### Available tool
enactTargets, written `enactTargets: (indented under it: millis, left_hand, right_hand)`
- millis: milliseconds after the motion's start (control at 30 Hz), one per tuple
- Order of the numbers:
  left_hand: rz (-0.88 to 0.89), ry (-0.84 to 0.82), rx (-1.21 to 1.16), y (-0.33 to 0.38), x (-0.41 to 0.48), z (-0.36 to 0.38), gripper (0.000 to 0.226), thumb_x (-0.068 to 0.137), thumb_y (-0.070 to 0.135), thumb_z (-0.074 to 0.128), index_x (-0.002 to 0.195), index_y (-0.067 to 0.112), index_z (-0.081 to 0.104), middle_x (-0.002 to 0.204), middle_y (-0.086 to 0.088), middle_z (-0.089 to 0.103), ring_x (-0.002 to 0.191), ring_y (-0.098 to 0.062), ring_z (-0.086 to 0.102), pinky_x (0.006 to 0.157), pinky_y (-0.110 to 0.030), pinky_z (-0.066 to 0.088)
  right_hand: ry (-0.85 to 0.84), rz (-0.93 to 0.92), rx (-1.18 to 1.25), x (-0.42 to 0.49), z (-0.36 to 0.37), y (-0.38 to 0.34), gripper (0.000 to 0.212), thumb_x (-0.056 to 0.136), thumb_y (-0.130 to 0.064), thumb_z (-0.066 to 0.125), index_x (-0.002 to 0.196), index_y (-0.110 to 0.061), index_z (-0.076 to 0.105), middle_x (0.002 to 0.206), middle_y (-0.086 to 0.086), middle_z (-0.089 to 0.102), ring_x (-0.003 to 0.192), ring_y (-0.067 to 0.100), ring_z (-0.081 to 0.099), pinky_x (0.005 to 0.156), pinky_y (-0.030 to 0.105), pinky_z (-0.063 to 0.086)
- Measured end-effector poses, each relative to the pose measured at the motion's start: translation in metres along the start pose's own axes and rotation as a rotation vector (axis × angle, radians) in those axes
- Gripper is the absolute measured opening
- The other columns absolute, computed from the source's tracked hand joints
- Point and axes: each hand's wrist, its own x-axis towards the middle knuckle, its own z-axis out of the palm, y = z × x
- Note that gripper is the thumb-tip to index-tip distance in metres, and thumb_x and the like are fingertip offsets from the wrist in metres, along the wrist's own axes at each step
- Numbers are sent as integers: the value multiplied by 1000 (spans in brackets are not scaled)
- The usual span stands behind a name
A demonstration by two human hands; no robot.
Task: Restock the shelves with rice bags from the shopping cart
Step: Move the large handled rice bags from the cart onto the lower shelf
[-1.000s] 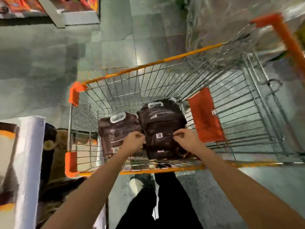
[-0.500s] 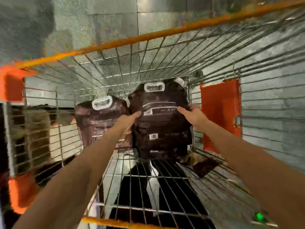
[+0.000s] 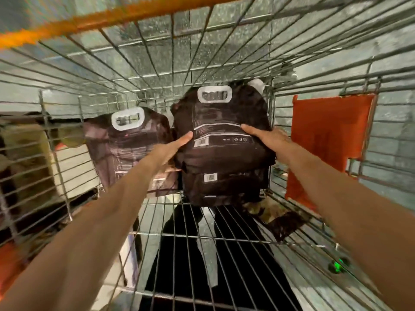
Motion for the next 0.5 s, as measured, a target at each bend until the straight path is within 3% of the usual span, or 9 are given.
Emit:
enactTargets:
  millis: [67, 133, 200, 333, 433, 500]
  left_hand:
    - [-21, -32, -19, 7, -14, 3, 123, 29, 71, 90, 128, 7, 57, 120, -7, 70, 106, -28, 69, 98, -47, 53]
    - [-24, -15, 0, 12, -24, 6, 121, 49, 70, 85, 141, 3, 44, 131, -8, 63, 117, -29, 62, 105, -45, 47]
    - [-16, -9, -5, 10, -23, 8, 113, 57, 67, 83, 140, 2, 45, 125, -8, 66, 114, -26, 64, 106, -41, 46]
    - [14, -108, -36, 6, -30, 6, 72, 67, 59, 81, 116, 9, 65, 95, -3, 78, 100, -21, 70, 104, -39, 48]
    - [36, -154, 3, 0, -30, -2, 85, 57, 63, 86, 120, 10, 67, 103, -5, 77, 102, -23, 71, 104, -42, 49]
    - [77, -232, 51, -4, -37, -6, 75, 64, 61, 81, 120, 13, 68, 109, -5, 75, 103, -20, 71, 103, -41, 49]
  right_hand:
    - [-1, -39, 49, -3, 0, 2, 59, 60, -57, 85, 105, -25, 65, 105, -2, 69, 87, 18, 67, 84, 31, 54]
    - [28, -66, 71, -7, 2, 5, 83, 43, -65, 87, 109, -19, 66, 109, -1, 71, 93, 20, 69, 89, 35, 56]
    - [69, -99, 91, -8, 6, 11, 100, 35, -69, 85, 120, -21, 64, 113, -1, 69, 97, 21, 68, 89, 38, 57]
    - [116, -158, 118, -15, 8, 17, 74, 60, -52, 87, 123, -21, 62, 117, -2, 67, 102, 20, 66, 88, 34, 55]
    - [130, -223, 148, -24, 7, 23, 72, 65, -45, 87, 127, -21, 60, 118, -3, 67, 104, 18, 65, 92, 37, 55]
    - [124, -267, 175, -36, 5, 29, 70, 69, -42, 86, 129, -20, 58, 117, -5, 66, 102, 16, 65, 89, 32, 54]
